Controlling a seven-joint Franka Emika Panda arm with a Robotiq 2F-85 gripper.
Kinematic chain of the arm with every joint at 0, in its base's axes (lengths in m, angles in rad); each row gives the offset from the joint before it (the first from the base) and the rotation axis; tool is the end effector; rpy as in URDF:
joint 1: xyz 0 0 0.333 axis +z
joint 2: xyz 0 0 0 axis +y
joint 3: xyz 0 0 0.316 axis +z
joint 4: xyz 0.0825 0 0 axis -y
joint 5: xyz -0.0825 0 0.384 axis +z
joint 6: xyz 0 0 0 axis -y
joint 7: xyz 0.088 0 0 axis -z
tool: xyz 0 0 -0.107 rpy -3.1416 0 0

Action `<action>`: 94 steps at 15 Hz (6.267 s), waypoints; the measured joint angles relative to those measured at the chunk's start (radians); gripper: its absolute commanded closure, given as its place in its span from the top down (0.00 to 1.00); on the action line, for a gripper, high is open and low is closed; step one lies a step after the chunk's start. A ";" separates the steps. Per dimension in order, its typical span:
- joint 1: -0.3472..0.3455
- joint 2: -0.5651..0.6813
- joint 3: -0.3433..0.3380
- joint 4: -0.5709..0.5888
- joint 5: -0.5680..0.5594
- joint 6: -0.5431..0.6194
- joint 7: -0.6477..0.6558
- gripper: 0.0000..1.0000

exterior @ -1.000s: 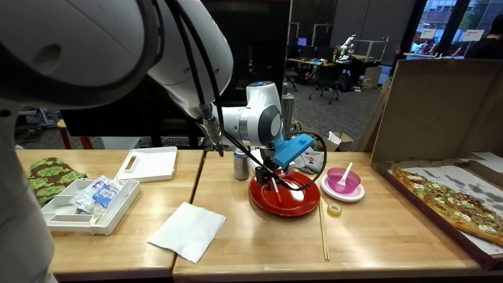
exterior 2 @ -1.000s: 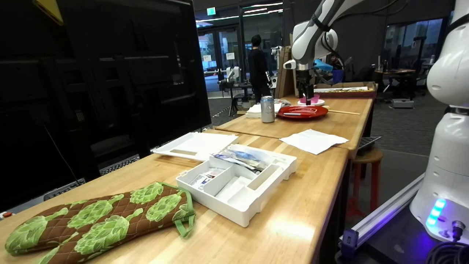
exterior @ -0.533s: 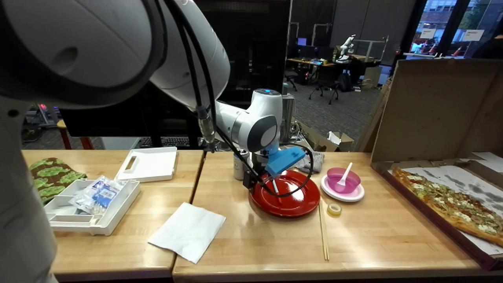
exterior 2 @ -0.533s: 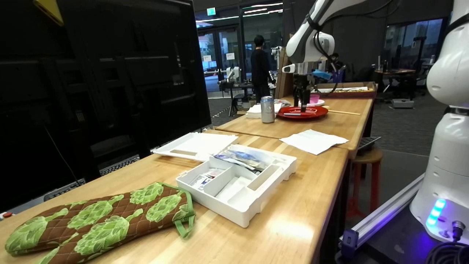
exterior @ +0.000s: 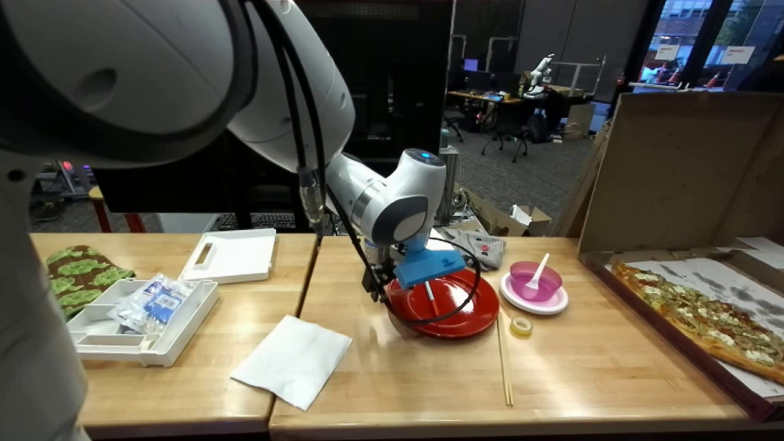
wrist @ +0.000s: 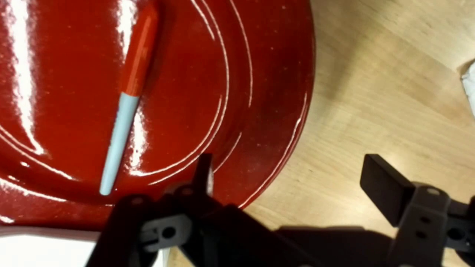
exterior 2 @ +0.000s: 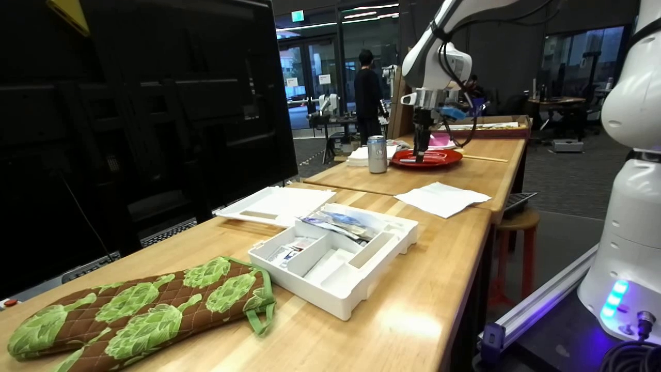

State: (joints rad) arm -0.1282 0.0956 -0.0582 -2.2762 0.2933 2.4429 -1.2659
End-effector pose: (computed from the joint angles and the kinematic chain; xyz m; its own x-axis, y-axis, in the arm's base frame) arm 0.5250 -0.0985 0.3210 0.6388 0.7424 0.2018 0.7595 -0.6504 -0.0114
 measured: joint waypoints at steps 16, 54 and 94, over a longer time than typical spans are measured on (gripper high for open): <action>-0.030 0.007 -0.003 -0.010 0.337 -0.003 0.049 1.00; -0.055 0.236 0.009 0.302 -0.111 -0.087 0.394 1.00; -0.159 0.271 0.052 0.347 -0.083 -0.070 0.348 0.03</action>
State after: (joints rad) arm -0.2867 0.3668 -0.0063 -1.9291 0.2108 2.3729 -0.9181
